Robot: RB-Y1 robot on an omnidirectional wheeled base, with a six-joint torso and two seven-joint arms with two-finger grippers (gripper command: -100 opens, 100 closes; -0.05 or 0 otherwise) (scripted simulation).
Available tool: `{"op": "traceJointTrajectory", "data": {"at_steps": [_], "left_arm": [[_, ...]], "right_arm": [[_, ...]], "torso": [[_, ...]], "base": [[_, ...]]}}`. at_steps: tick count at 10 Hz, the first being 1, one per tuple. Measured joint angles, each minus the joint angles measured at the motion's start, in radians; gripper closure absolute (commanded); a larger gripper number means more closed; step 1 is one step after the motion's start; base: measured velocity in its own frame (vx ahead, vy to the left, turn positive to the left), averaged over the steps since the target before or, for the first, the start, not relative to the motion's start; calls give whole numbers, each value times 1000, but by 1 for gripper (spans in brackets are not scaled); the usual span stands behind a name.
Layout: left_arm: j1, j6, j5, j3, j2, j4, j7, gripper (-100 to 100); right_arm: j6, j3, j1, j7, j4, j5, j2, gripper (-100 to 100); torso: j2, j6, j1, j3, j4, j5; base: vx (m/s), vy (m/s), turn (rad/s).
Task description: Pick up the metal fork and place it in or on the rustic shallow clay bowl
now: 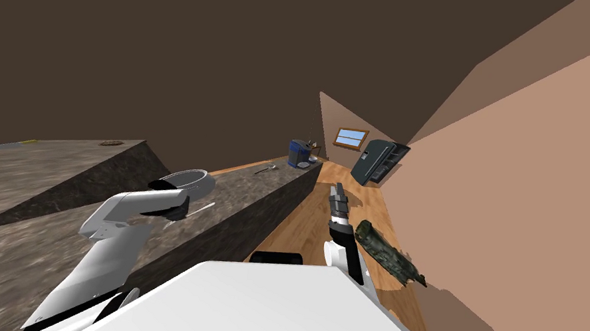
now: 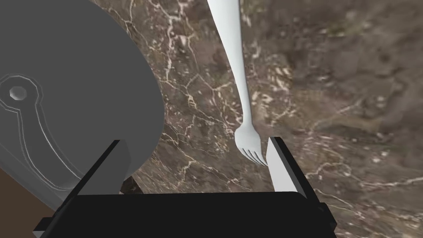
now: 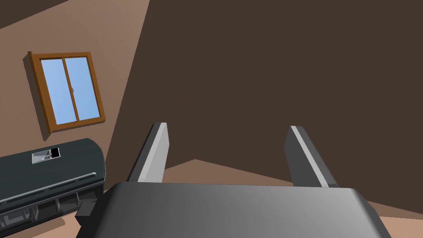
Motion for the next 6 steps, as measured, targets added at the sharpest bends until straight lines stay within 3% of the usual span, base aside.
{"op": "traceJointTrajectory", "data": {"at_steps": [6], "left_arm": [[-27,161,1,24,9,67,8,-100]], "right_arm": [[0,0,0,0,0,0,0,0]], "torso": [[0,0,1,0,0,0]], "base": [[54,16,-11]]}}
